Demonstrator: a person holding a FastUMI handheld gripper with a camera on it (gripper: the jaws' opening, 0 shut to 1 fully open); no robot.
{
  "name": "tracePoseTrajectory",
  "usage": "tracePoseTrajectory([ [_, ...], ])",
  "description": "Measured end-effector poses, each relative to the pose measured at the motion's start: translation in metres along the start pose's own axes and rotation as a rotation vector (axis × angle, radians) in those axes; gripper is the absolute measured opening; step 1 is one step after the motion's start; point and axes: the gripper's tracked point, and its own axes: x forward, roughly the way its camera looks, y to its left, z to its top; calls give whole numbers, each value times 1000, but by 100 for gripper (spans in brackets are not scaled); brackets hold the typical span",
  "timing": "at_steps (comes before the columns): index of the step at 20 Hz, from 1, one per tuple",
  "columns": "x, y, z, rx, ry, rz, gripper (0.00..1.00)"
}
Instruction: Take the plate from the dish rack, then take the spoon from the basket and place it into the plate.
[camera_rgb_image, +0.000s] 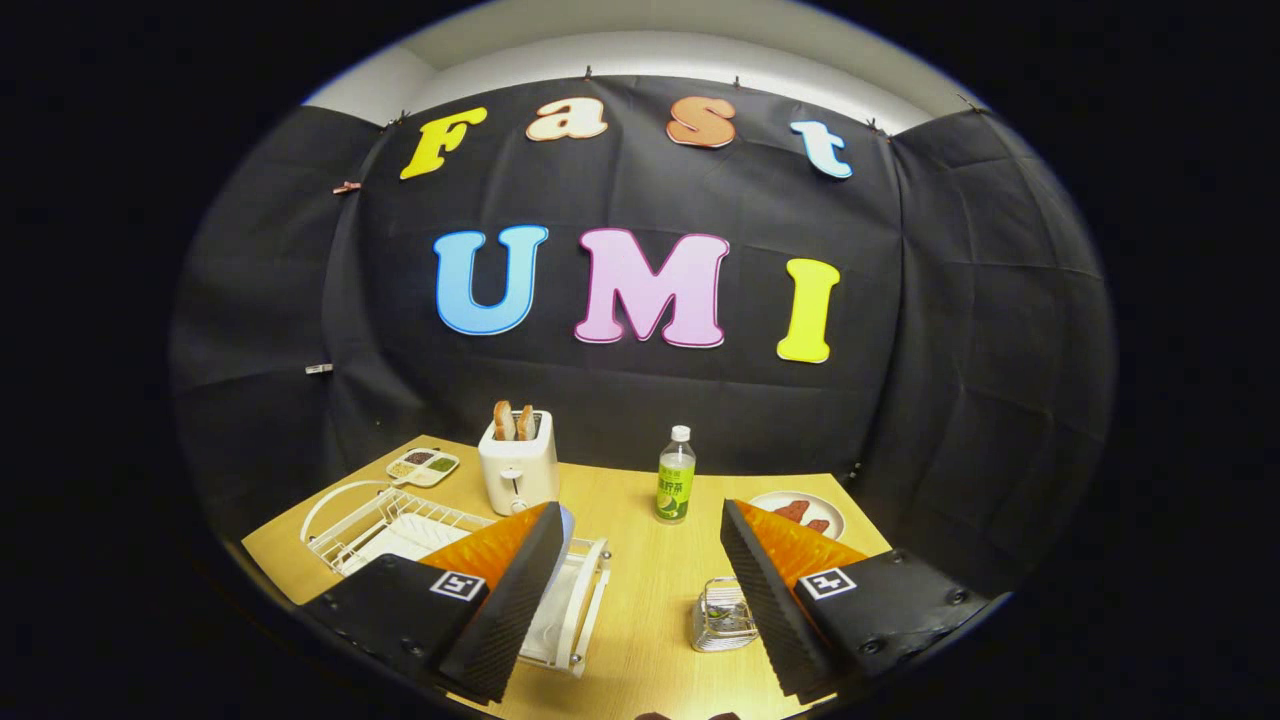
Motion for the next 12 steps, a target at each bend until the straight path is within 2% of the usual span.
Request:
tracePoseTrajectory([
  [4,23,23,-3,-32,45,17,97],
  [12,76,59,-65,-83,313,16,95],
])
